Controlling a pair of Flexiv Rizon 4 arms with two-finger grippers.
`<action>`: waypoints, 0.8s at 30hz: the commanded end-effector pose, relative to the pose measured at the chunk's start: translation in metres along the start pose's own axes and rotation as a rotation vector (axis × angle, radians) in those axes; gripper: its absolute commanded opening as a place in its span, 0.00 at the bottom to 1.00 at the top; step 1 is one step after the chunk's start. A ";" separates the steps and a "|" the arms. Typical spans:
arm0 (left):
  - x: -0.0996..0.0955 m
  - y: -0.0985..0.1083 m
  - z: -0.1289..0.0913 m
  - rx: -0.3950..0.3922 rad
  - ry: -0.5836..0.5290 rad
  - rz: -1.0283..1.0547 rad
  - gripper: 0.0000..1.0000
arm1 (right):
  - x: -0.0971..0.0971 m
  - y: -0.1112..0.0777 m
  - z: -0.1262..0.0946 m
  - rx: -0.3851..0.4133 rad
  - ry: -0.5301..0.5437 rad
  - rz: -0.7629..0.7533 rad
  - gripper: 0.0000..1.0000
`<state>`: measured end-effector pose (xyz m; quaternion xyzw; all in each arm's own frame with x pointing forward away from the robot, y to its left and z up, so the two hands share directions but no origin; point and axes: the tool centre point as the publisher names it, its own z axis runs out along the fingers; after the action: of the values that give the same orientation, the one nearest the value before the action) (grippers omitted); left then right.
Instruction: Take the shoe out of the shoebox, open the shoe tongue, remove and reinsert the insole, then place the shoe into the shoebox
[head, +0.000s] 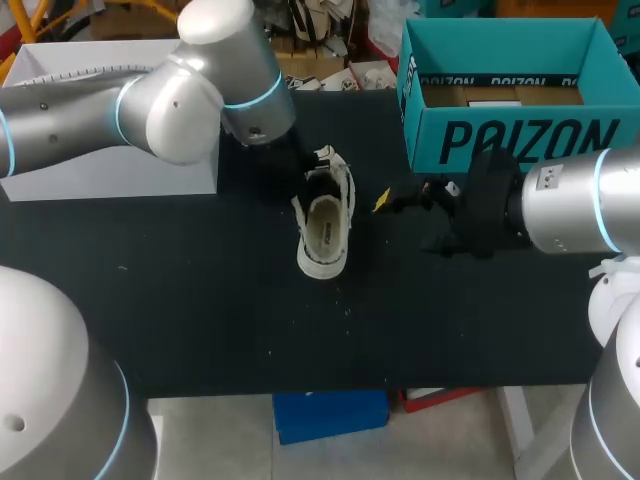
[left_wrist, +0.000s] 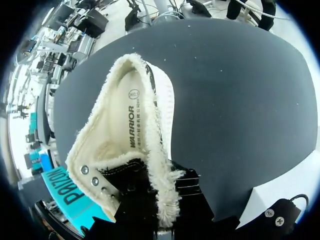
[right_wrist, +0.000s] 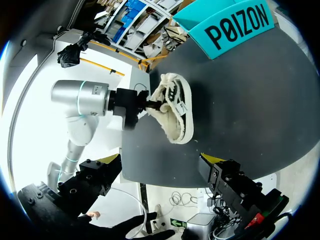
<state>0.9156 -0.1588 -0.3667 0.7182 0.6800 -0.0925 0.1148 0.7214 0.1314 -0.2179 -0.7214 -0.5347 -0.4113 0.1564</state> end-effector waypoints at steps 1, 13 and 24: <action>-0.003 -0.004 -0.041 -0.019 0.008 -0.023 0.00 | 0.001 -0.001 0.000 -0.002 -0.003 0.000 1.00; -0.021 0.007 -0.125 -0.051 0.005 -0.341 0.00 | 0.001 -0.001 0.000 -0.002 -0.003 0.000 1.00; -0.019 0.011 -0.176 -0.159 -0.005 -0.742 0.00 | 0.001 -0.001 0.000 -0.002 -0.003 0.000 1.00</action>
<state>0.9338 -0.1330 -0.2181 0.4722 0.8670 -0.0958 0.1270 0.7214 0.1314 -0.2179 -0.7215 -0.5347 -0.4113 0.1563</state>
